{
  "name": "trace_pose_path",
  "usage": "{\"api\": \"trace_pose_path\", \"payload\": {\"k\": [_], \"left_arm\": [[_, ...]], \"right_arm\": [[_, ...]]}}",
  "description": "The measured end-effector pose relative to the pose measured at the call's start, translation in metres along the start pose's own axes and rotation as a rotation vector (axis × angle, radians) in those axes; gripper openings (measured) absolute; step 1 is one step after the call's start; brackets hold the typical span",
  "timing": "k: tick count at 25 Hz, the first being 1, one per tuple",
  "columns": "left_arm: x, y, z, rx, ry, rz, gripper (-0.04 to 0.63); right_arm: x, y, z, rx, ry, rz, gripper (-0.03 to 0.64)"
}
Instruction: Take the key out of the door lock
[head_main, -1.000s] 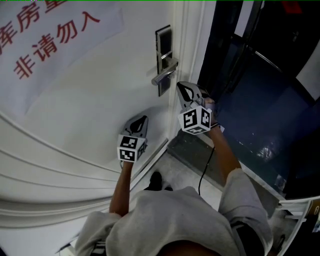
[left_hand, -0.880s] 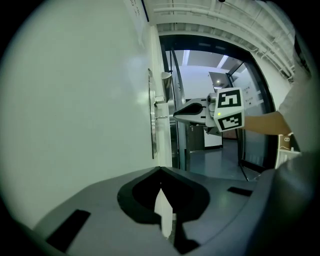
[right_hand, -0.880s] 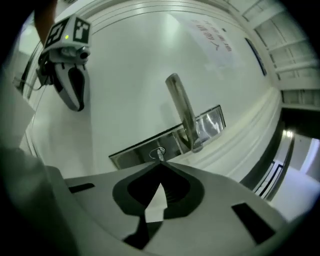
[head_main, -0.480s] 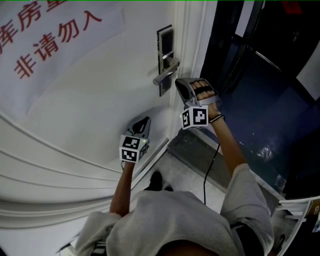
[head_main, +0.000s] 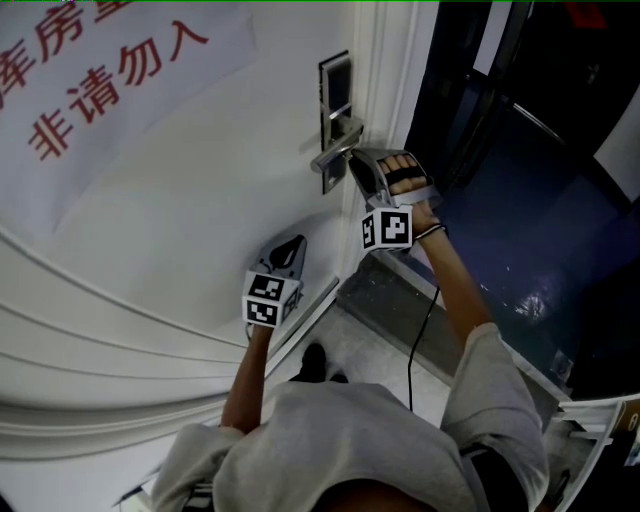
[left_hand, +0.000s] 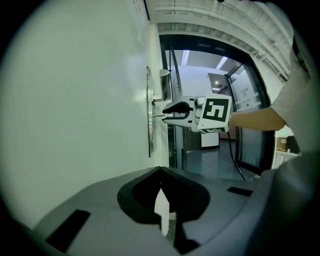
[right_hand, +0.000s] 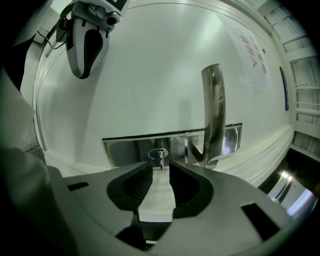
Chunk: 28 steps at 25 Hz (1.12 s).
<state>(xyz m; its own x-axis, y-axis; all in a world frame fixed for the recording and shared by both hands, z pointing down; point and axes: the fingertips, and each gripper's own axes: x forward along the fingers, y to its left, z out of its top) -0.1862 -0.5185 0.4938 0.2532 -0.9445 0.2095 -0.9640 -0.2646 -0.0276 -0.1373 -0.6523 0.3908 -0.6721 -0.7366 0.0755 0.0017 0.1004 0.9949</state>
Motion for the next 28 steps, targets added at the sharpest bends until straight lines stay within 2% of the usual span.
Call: {"api": "trace_pose_path", "payload": {"k": [12, 28], "left_arm": [[0.000, 0.006, -0.003, -0.024, 0.000, -0.006, 0.018], [0.005, 0.002, 0.000, -0.024, -0.004, -0.018, 0.018]], "right_arm": [[0.021, -0.001, 0.005, -0.044, 0.000, -0.043, 0.038], [0.021, -0.002, 0.005, -0.067, 0.000, -0.085, 0.029]]}}
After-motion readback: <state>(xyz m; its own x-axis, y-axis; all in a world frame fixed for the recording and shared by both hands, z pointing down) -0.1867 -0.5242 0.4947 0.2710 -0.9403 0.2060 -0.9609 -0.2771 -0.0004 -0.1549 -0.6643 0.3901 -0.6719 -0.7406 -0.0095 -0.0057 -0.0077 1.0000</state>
